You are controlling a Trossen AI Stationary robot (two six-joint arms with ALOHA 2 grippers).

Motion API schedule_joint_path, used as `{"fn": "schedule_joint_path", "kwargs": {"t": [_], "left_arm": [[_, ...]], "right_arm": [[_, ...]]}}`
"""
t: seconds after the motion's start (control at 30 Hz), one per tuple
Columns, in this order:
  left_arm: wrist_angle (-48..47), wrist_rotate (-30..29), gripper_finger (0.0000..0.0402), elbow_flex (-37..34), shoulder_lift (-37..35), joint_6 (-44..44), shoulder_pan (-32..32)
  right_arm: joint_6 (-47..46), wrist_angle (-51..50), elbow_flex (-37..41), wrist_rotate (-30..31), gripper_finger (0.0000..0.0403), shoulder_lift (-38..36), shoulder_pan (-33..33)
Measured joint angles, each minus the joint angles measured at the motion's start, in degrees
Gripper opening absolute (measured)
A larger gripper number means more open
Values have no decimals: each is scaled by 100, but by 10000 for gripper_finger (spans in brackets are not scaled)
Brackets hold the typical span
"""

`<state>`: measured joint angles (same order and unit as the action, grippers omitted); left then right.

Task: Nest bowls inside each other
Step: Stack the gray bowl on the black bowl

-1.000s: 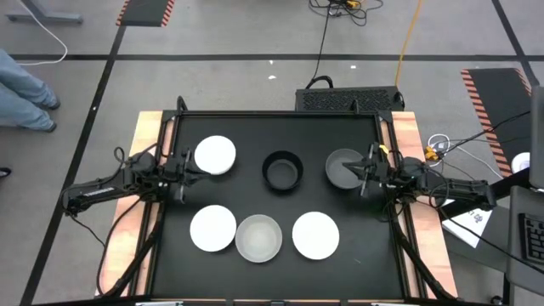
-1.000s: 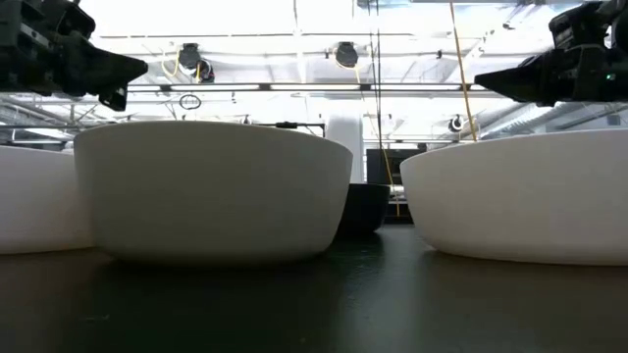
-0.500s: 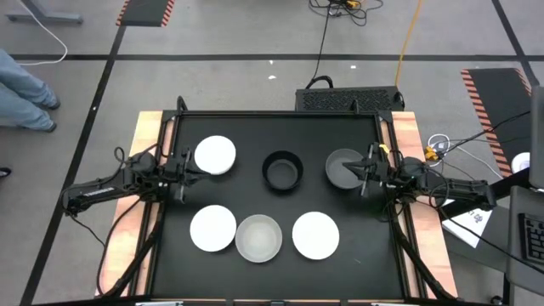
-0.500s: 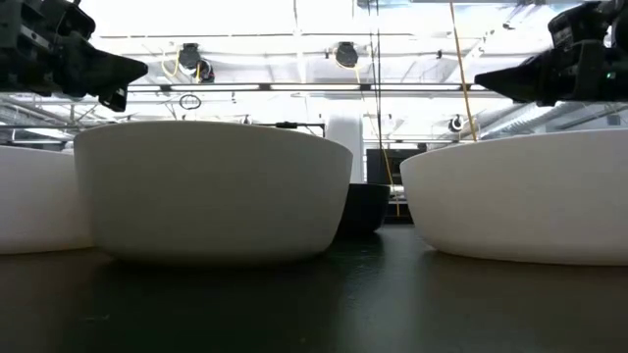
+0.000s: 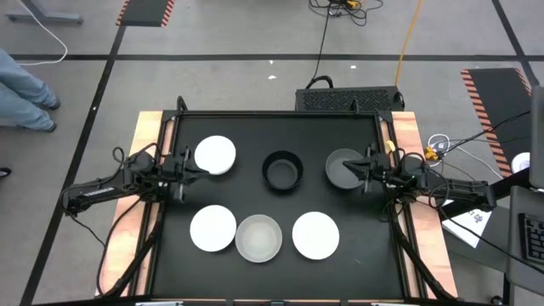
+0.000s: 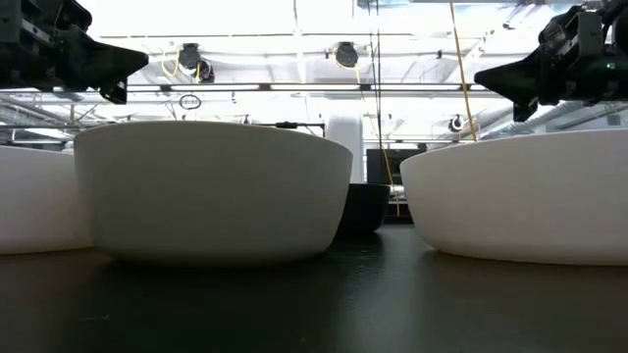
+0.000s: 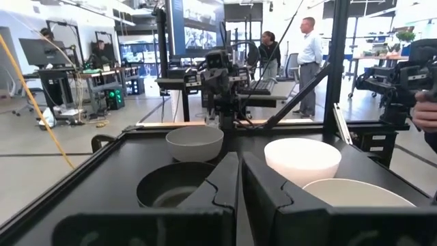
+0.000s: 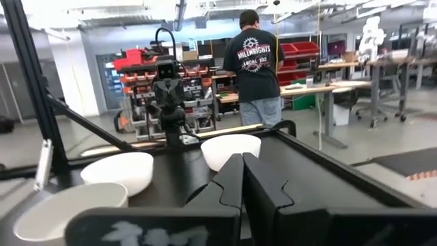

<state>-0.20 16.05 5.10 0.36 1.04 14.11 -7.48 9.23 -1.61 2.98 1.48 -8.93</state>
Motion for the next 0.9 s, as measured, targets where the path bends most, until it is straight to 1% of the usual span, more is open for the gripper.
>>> {"fn": "schedule_joint_path", "kwargs": {"t": [0.43,0.63,0.77,0.9], "left_arm": [[99,-11,21,0,0,-36,0],[318,-14,21,0,0,-470,0],[388,-25,21,0,0,-570,0],[486,-398,21,0,1,-622,1]], "right_arm": [[-230,8,0,-4,0,0,0],[-84,128,0,-4,0,0,0],[-80,128,0,-4,4,-2,0],[-81,126,0,-4,26,-2,0]]}}
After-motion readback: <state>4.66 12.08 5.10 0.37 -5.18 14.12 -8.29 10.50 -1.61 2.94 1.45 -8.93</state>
